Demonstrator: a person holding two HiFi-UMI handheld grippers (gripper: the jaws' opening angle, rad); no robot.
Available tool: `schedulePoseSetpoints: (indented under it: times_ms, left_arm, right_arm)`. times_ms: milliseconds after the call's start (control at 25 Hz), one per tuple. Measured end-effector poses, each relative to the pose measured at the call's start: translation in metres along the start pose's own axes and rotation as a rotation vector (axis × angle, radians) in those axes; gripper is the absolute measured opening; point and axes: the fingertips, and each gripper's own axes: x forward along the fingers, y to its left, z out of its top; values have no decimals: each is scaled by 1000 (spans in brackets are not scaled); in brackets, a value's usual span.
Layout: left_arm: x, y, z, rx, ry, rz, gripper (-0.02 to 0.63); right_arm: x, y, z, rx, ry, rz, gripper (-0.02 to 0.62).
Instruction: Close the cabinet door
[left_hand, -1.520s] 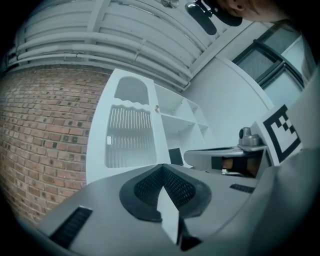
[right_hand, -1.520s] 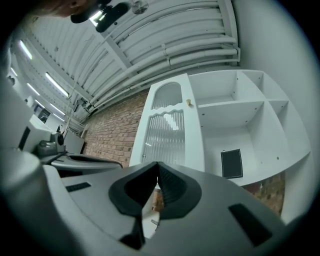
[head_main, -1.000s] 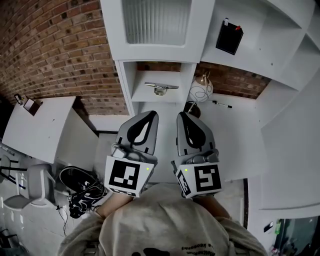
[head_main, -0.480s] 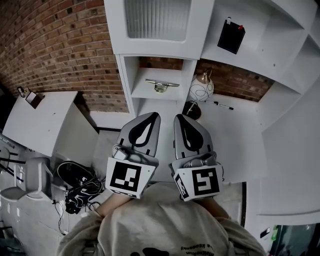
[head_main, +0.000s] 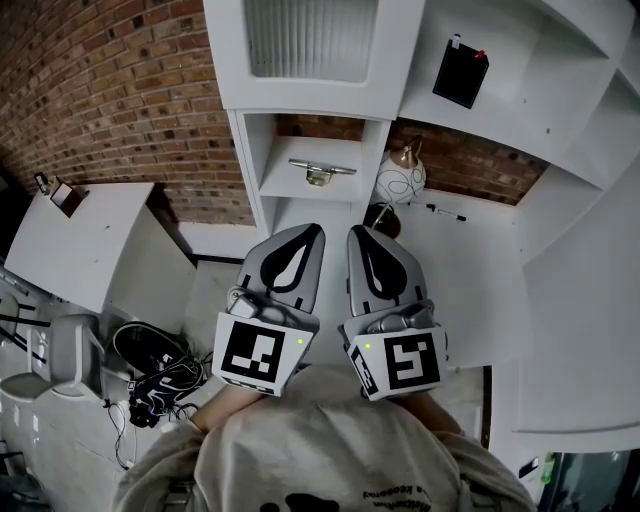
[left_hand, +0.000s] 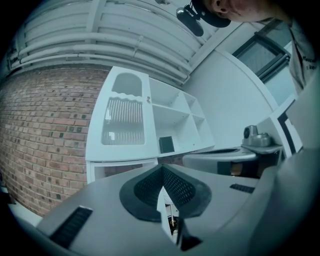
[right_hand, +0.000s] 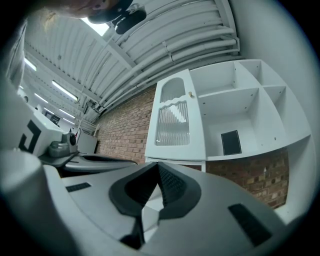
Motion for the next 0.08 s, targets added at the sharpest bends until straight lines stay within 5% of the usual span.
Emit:
schedulePoseSetpoints:
  times_ms: [80]
  left_arm:
    - [2, -1, 0, 1, -2, 1, 8]
  right_arm:
    - [1, -1, -1, 0, -1, 5, 17]
